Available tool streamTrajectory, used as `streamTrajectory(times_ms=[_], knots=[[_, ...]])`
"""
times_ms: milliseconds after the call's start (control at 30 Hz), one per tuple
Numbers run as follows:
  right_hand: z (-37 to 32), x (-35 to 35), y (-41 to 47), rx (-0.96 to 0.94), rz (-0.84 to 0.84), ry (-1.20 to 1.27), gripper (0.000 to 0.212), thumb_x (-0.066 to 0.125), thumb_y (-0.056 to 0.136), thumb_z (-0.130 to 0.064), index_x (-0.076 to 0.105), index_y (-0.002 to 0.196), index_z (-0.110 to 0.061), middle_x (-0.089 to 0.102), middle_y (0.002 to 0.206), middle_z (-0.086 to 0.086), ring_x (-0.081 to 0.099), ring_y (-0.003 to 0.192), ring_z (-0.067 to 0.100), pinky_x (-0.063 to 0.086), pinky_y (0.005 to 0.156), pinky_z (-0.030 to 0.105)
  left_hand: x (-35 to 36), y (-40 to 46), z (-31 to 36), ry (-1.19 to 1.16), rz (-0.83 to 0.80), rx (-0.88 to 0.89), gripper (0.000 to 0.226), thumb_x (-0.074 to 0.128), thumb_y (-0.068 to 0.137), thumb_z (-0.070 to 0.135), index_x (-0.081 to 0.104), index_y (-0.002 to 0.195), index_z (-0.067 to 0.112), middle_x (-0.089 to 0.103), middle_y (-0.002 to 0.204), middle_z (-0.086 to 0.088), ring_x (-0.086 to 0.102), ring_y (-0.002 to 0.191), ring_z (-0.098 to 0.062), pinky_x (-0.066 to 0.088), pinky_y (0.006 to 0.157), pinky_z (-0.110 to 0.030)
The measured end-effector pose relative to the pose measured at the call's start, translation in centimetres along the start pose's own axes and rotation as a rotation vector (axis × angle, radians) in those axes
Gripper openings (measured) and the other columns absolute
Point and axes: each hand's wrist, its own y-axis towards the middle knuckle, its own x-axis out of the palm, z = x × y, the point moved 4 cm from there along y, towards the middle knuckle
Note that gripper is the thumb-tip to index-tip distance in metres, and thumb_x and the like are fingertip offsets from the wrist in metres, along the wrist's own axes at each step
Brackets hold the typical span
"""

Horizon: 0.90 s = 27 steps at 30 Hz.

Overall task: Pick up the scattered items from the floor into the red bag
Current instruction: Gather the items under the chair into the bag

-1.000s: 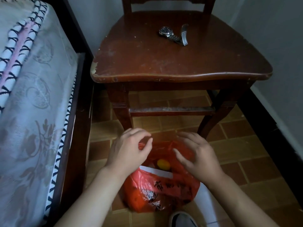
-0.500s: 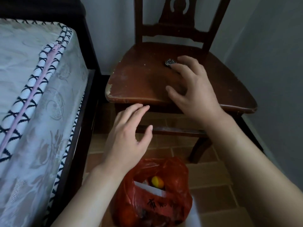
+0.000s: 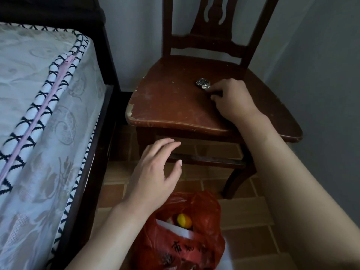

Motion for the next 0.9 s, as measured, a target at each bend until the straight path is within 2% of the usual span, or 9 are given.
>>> streamTrajectory(times_ms=[67,133,233,333,500,600,733,800,900], knots=[[-0.5,-0.7,-2.0,-0.025,-0.014,0.048,0.033,0.069,0.1,-0.02,0.072,0.132,-0.025,0.065,0.138,0.0,0.059,0.127,0.021,0.044,0.098,0.024,0.0,0.0,0.1,-0.029,0.017,0.009,0.042,0.06,0.101,0.032,0.059,0.143,0.026,0.051,0.144,0.02,0.042,0.139,0.001,0.033,0.108,-0.007],[-1.2,-1.4,-4.6,-0.092,-0.011,0.081,0.035,0.075,0.095,-0.034,0.073,0.129,-0.026,0.069,0.132,-0.006,0.061,0.123,0.013,0.046,0.1,0.023,-0.1,0.0,0.2,-0.067,0.042,0.022,0.04,0.061,0.101,0.03,0.061,0.141,0.025,0.054,0.14,0.02,0.047,0.137,-0.003,0.041,0.11,-0.018],[-1.7,-2.0,-8.5,-0.148,0.012,0.166,0.046,0.082,0.085,-0.045,0.074,0.127,-0.027,0.069,0.129,-0.015,0.06,0.119,0.001,0.047,0.101,0.016,0.1,-0.1,0.0,-0.142,0.07,0.009,0.04,0.064,0.1,0.028,0.062,0.14,0.026,0.057,0.136,0.022,0.052,0.133,-0.005,0.05,0.106,-0.029],[-1.2,-1.5,-10.7,-0.212,0.079,0.209,0.049,0.09,0.08,-0.03,0.075,0.126,-0.024,0.068,0.129,-0.014,0.062,0.118,0.0,0.052,0.102,0.019,0.6,-0.4,-0.1,-0.193,0.085,-0.021,0.042,0.07,0.098,0.029,0.062,0.139,0.028,0.059,0.131,0.023,0.056,0.128,-0.004,0.053,0.1,-0.026],[-1.1,-0.4,-13.0,-0.38,0.336,0.255,0.022,0.082,0.087,-0.003,0.079,0.108,-0.009,0.075,0.11,0.002,0.071,0.104,0.014,0.06,0.088,0.034,1.2,-0.8,0.1,-0.208,0.121,-0.015,0.051,0.076,0.093,0.029,0.06,0.141,0.028,0.063,0.128,0.021,0.06,0.122,-0.004,0.055,0.094,-0.025],[-1.6,0.3,-15.9,-0.43,0.438,0.261,0.013,0.077,0.09,-0.002,0.079,0.103,-0.004,0.076,0.107,0.006,0.073,0.1,0.016,0.06,0.084,0.033,1.6,-1.0,0.4,-0.279,0.122,-0.042,0.07,0.082,0.087,0.03,0.05,0.149,0.029,0.064,0.127,0.019,0.063,0.119,-0.005,0.058,0.093,-0.031],[-1.5,1.6,-19.8,-0.447,0.466,0.323,0.005,0.077,0.092,-0.003,0.079,0.096,-0.001,0.076,0.103,0.008,0.073,0.098,0.015,0.058,0.085,0.024,2.7,-1.4,-0.1,-0.469,0.073,-0.128,0.092,0.089,0.08,0.026,0.039,0.156,0.036,0.068,0.128,0.013,0.07,0.113,-0.009,0.06,0.093,-0.037],[-1.3,3.0,-21.1,-0.451,0.446,0.342,0.003,0.077,0.091,-0.002,0.079,0.093,0.0,0.076,0.101,0.008,0.073,0.097,0.014,0.055,0.088,0.02,3.7,-1.8,-0.4,-0.515,-0.005,-0.143,0.089,0.089,0.08,0.018,0.043,0.154,0.037,0.069,0.125,0.013,0.073,0.107,-0.01,0.06,0.09,-0.033],[-0.4,5.7,-22.6,-0.45,0.37,0.393,0.004,0.08,0.088,0.002,0.078,0.092,0.001,0.076,0.1,0.007,0.073,0.099,0.015,0.056,0.09,0.025,5.5,-2.6,-1.0,-0.432,-0.083,-0.108,0.06,0.085,0.083,0.007,0.068,0.135,0.031,0.075,0.109,0.012,0.074,0.1,-0.007,0.061,0.089,-0.031]])
